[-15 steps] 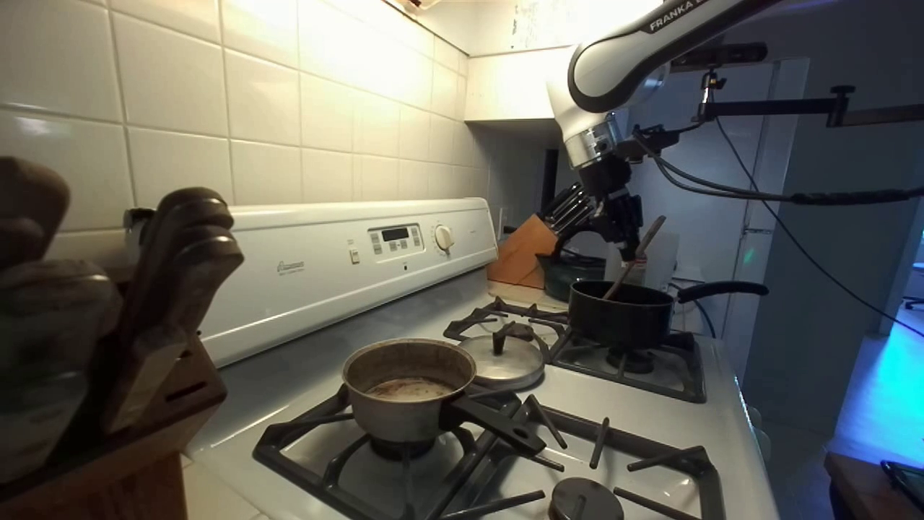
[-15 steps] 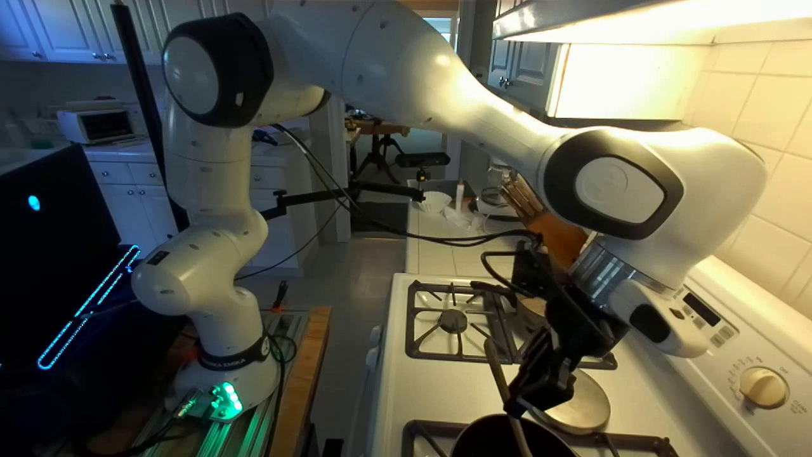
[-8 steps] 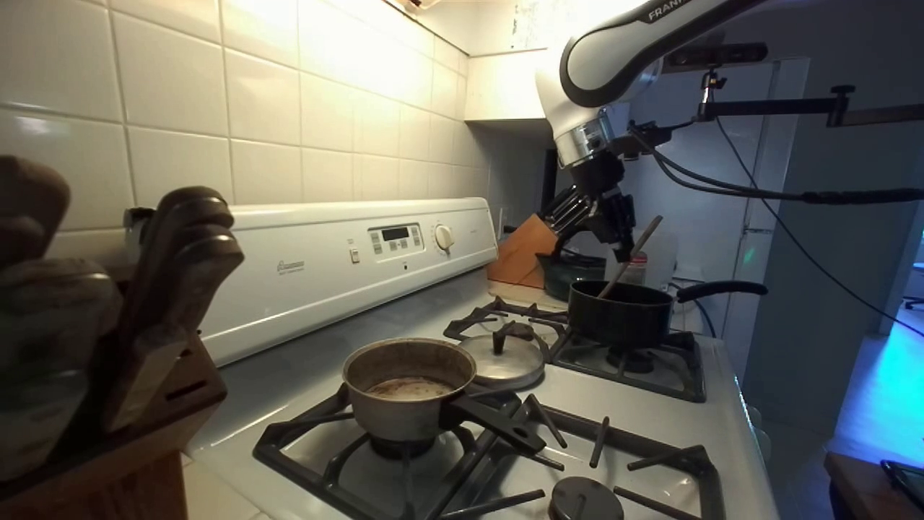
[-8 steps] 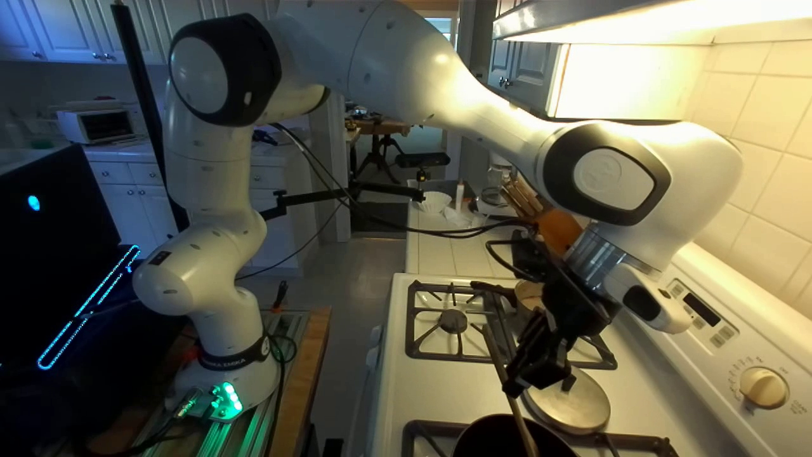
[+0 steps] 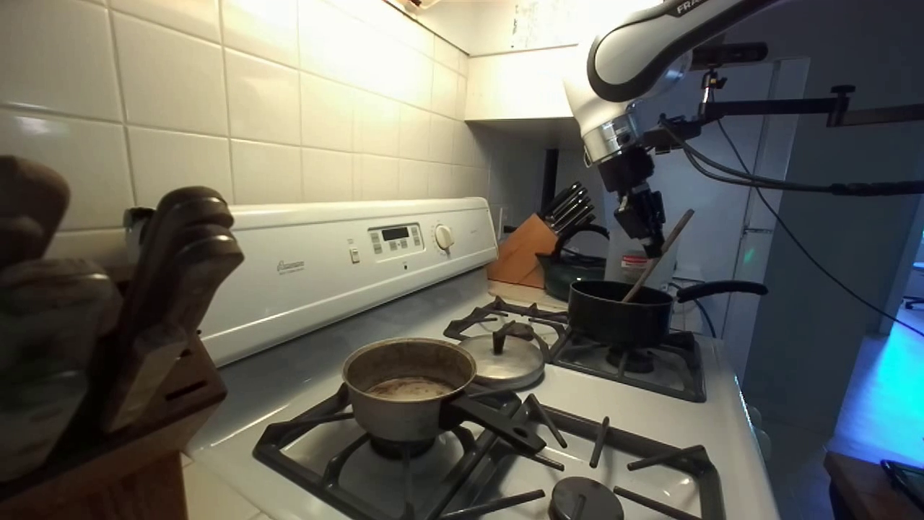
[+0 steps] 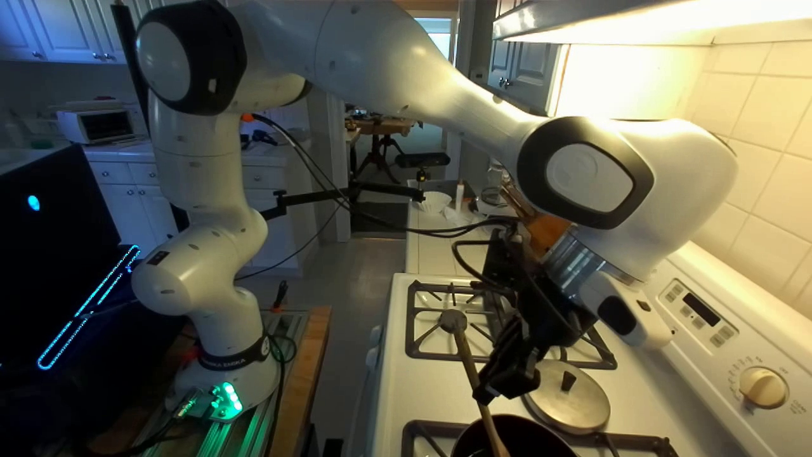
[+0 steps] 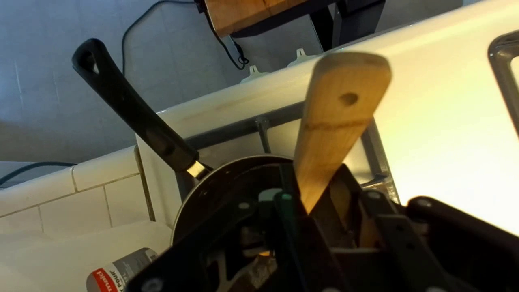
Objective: Pick up the wooden spoon, then move it around in the pot and then place it on the counter
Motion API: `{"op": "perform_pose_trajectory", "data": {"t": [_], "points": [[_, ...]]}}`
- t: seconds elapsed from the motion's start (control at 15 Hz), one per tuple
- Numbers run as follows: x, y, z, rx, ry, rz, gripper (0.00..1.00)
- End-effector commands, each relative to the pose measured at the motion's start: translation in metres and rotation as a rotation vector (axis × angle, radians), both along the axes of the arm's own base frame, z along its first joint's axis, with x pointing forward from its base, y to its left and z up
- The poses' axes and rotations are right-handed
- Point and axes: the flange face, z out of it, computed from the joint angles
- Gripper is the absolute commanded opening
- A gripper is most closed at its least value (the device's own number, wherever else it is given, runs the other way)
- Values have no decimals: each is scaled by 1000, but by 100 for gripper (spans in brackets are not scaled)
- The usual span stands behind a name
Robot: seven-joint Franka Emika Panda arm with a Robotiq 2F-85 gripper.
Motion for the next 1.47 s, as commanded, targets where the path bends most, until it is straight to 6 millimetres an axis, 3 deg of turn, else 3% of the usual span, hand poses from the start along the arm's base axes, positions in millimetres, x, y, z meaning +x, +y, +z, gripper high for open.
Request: {"op": "perform_pose_trajectory", "data": {"t": [0.0,0.4,0.93,1.4], "points": [[-30,0,-1,-6,-150,-89,7],[-65,1,-17,-33,-421,-165,7],[-120,18,15,-58,-648,-107,7],[-169,33,20,-97,-683,8,7]]}}
